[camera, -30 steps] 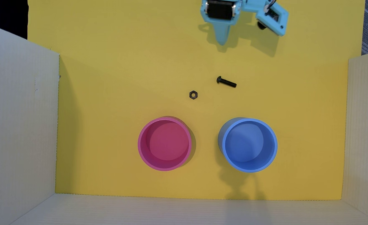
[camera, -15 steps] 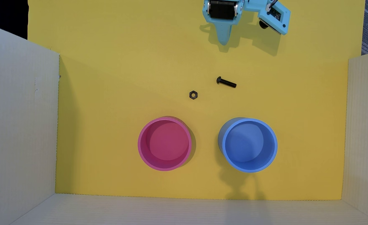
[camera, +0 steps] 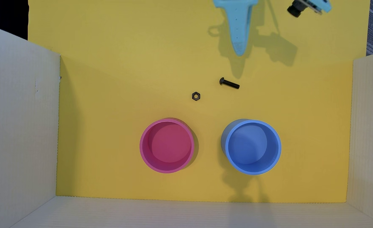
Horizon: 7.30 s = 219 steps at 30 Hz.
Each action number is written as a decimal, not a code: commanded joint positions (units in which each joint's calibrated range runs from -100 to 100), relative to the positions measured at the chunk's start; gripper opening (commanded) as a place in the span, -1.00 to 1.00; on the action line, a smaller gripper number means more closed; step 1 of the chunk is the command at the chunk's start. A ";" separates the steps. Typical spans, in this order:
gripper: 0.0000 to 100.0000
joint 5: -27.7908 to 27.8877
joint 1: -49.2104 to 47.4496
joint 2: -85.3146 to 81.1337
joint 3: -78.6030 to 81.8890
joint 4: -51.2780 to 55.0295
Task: Pick up the bolt and place it in the pink box
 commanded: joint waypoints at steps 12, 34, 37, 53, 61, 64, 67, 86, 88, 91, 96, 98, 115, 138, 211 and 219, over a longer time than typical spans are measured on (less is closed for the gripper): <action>-0.96 -0.07 -0.26 49.24 -25.08 1.12; -0.71 -0.17 -0.26 67.67 -33.67 3.35; -0.70 -0.28 -0.41 70.37 -34.03 3.01; -0.70 -0.28 -3.21 79.63 -34.13 -3.68; -0.70 -0.22 -3.21 80.05 -37.47 -3.94; -0.70 -0.22 -3.21 80.05 -38.29 -3.94; -0.70 -0.22 -3.21 80.05 -37.56 -3.94; -0.97 0.14 -3.13 91.50 -41.99 -3.25; -0.97 0.25 -3.13 91.50 -41.81 -3.25; -0.97 0.25 -3.13 91.50 -41.81 -3.17; -0.97 0.25 -3.13 91.41 -42.63 -3.17; -0.97 0.30 -3.13 90.74 -43.53 -3.17; -0.98 0.61 8.42 70.54 -49.59 2.32; -0.98 1.76 12.17 70.70 -59.91 -3.77; -0.98 1.24 2.02 -11.70 23.31 9.10; -0.98 1.24 1.65 -11.70 23.31 9.10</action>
